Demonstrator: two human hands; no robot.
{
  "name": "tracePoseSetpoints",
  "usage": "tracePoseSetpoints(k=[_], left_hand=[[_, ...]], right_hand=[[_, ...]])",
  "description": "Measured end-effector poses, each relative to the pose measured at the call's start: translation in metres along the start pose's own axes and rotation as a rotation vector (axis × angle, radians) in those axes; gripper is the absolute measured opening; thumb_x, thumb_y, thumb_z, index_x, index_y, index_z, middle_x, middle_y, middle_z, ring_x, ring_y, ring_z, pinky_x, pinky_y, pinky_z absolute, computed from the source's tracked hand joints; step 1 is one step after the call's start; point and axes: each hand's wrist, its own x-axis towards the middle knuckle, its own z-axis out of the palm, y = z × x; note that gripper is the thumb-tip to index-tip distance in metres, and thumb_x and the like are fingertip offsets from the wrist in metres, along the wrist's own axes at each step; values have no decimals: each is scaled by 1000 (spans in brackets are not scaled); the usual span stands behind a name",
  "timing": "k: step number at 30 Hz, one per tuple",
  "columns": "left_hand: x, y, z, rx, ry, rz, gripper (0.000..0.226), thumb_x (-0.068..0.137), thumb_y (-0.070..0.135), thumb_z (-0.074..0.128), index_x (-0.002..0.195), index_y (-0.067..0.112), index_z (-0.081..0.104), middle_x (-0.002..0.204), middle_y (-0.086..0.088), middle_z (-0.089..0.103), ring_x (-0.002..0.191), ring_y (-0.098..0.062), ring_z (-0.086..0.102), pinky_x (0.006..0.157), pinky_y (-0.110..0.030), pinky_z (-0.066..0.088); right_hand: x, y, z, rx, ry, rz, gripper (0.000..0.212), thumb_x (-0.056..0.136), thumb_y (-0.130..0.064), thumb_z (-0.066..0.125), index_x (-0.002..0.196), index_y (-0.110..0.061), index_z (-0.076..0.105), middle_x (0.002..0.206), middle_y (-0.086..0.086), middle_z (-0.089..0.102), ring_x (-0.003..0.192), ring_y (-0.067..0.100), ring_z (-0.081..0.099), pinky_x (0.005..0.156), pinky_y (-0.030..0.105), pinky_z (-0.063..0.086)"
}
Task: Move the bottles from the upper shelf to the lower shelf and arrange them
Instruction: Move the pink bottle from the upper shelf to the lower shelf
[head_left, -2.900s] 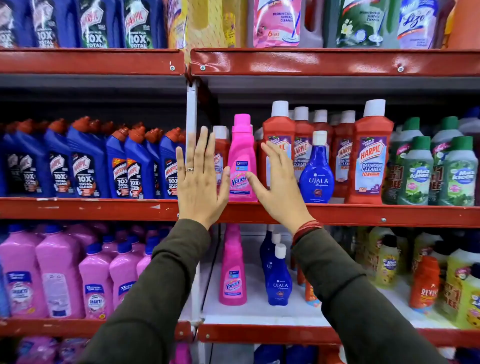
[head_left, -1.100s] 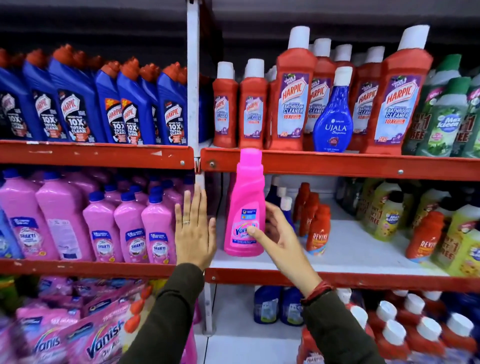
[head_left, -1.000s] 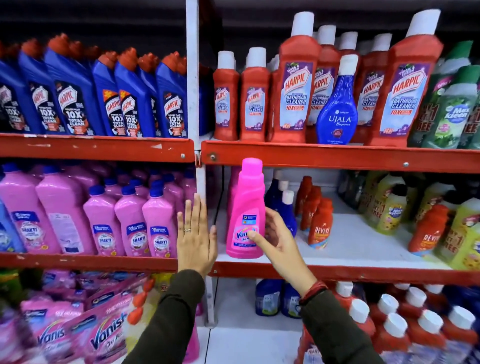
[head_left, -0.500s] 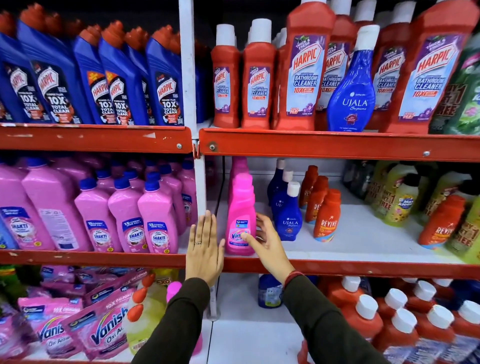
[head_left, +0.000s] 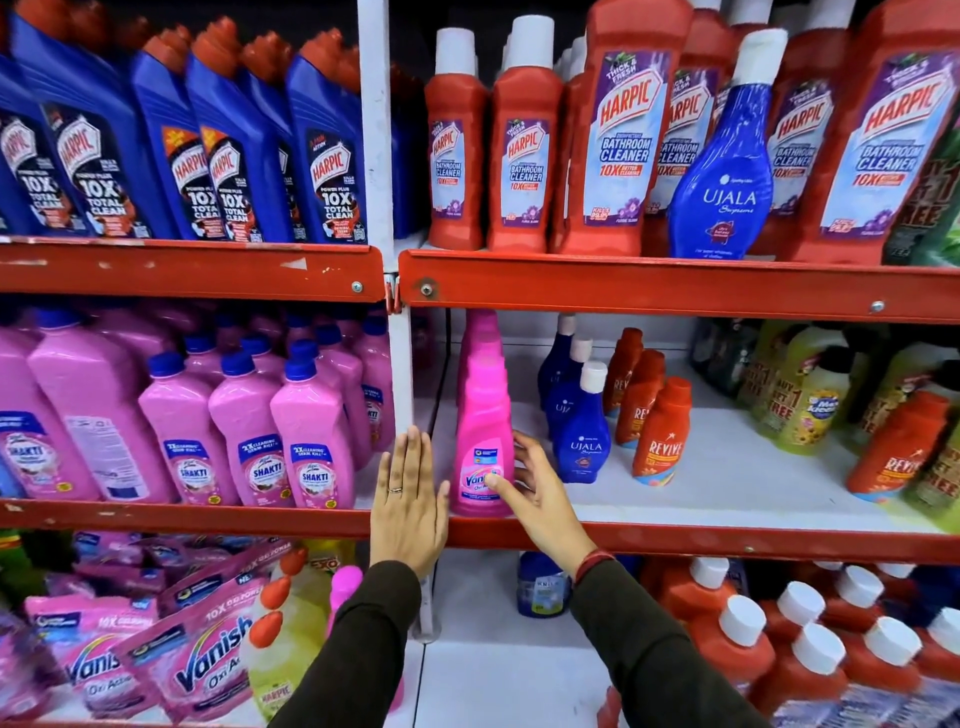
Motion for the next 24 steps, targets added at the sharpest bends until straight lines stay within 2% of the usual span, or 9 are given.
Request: tracePoseSetpoints(k=[5,10,13,16,17,18,20,22,24], left_hand=[[2,1,0,9,7,4,75,104,32,25,162,4,-13,172,-13,-25,161,-22,-19,130,-39,-3],[2,2,-2,14,1,3,74,104,32,25,162,4,-12,172,-13,-25,161,-21,-19,130,-40,-2],[3,3,-5,32,-22,3,81,100,30,32,162,5,-13,171,-11,-27,160,-20,-21,129,-41,-2],[3,9,-13,21,-43,-29,75,100,29,32,162,4,-2,171,-8,-29,160,-18,-23,128,-42,-2],[4,13,-17,13,-40,-52,72,99,29,31,161,2,3,171,-7,-29,160,-17,-22,128,-43,-2],[6,20,-20,6,-33,-75,70,99,28,31,159,1,7,171,-6,-28,160,-17,-21,128,-43,-2],[16,35,-29,-18,-16,-93,69,99,28,32,159,1,12,172,-4,-28,160,-16,-21,128,-44,-3],[33,50,-40,-59,15,-73,68,99,28,33,158,1,14,173,-1,-24,160,-15,-21,129,-42,-6],[58,66,-54,-74,66,-51,70,98,27,34,160,2,13,174,-3,-8,161,-14,-19,131,-39,-8]], right_hand=[[1,1,-3,18,-37,1,55,96,-17,66,143,-26,39,127,-15,60,113,-10,63,84,14,55],[2,3,-5,1,-41,-14,53,95,-21,68,137,-38,41,127,-18,61,115,-8,62,86,16,56],[-2,2,-5,-19,26,-49,53,89,-30,75,131,-45,46,127,-17,62,120,3,62,91,23,58],[-11,-2,-10,-112,161,-116,55,86,-43,75,128,-57,42,129,-19,58,120,-3,57,81,12,56],[-15,-5,-14,-183,222,-162,53,88,-46,72,129,-59,41,131,-18,55,122,-5,53,85,10,53],[-18,-8,-18,-264,291,-218,50,91,-47,68,132,-56,41,133,-16,52,126,-3,49,92,10,50],[-21,-18,-29,-429,440,-356,46,98,-41,60,140,-40,43,140,-10,46,134,4,43,108,21,43],[-21,-37,-41,-515,565,-480,46,100,-34,57,143,-28,45,144,-6,42,138,9,39,115,30,37],[-20,-62,-53,-523,635,-564,48,99,-31,57,144,-22,45,148,-4,40,141,12,36,118,33,33]])
